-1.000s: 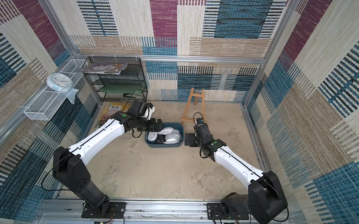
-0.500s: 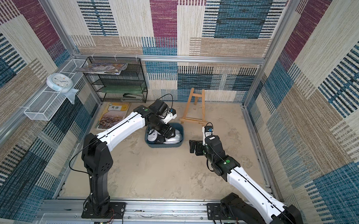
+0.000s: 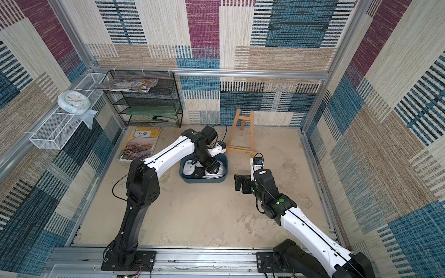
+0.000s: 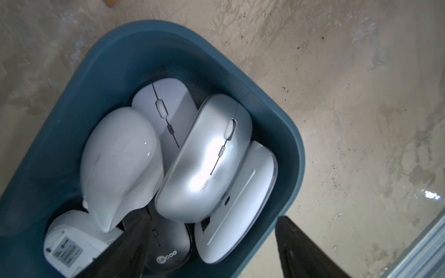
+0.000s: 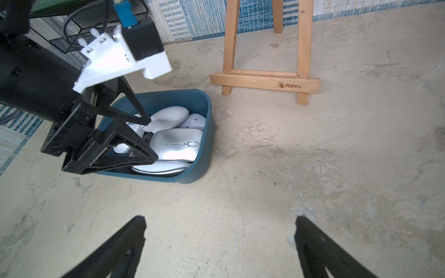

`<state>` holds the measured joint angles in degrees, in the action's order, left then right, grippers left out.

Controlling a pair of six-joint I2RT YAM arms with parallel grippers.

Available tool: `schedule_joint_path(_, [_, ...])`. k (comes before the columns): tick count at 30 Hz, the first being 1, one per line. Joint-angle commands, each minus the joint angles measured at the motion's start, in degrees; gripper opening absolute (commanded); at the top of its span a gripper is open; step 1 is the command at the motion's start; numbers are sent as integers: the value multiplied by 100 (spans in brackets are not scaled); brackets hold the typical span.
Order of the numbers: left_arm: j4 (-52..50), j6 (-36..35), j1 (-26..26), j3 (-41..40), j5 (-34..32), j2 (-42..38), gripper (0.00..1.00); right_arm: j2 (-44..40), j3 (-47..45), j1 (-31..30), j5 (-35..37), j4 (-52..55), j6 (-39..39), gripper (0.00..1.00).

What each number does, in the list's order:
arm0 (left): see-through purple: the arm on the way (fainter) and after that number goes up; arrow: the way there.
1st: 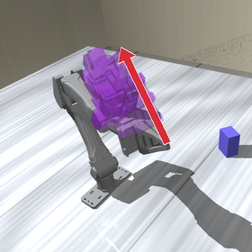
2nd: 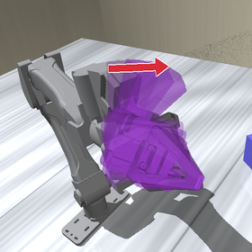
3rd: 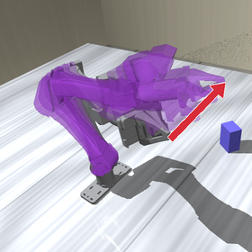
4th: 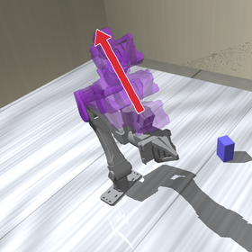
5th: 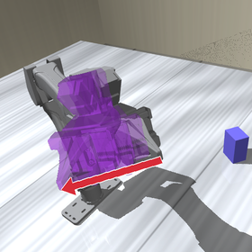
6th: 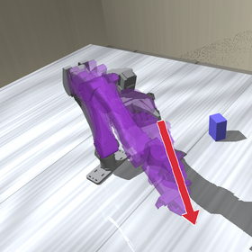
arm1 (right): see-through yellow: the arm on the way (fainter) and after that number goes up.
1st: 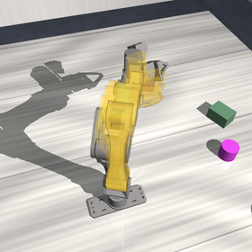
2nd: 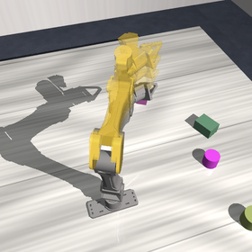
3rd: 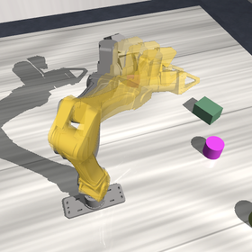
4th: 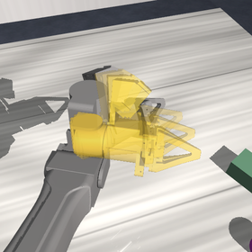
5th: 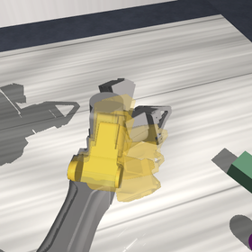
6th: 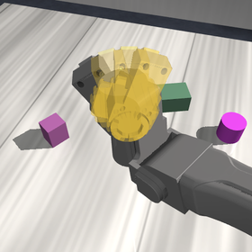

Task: Take out the mouse from the storage box
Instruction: Pick up the mouse from the storage box.

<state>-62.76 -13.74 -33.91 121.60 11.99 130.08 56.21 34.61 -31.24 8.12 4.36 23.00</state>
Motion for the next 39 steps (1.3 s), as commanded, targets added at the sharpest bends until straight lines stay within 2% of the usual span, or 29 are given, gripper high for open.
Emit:
schedule_joint_path(1, [-122, -173, -52, 179, -214, 188, 87, 100, 75, -6, -91, -208, 7, 100])
schedule_joint_path(8, [-122, -233, -129, 311, -330, 534, 83, 268, 155, -6, -93, -216, 26, 100])
schedule_joint_path(18, [-113, -192, -195, 285, -784, 712, 94, 441, 180, -12, -126, -331, 69, 100])
schedule_joint_path(21, [-105, -181, -195, 341, -850, 722, 95, 479, 222, -3, -188, -306, 120, 100])
schedule_joint_path(28, [-61, -131, -193, 408, -789, 649, 78, 405, 169, -5, -197, -293, 187, 100])
schedule_joint_path(32, [-61, -105, -193, 315, -645, 547, 75, 356, 148, -4, -162, -258, 196, 100])
schedule_joint_path(39, [-44, 9, -195, 303, -390, 629, 86, 251, 116, -4, -131, -192, 246, 100])
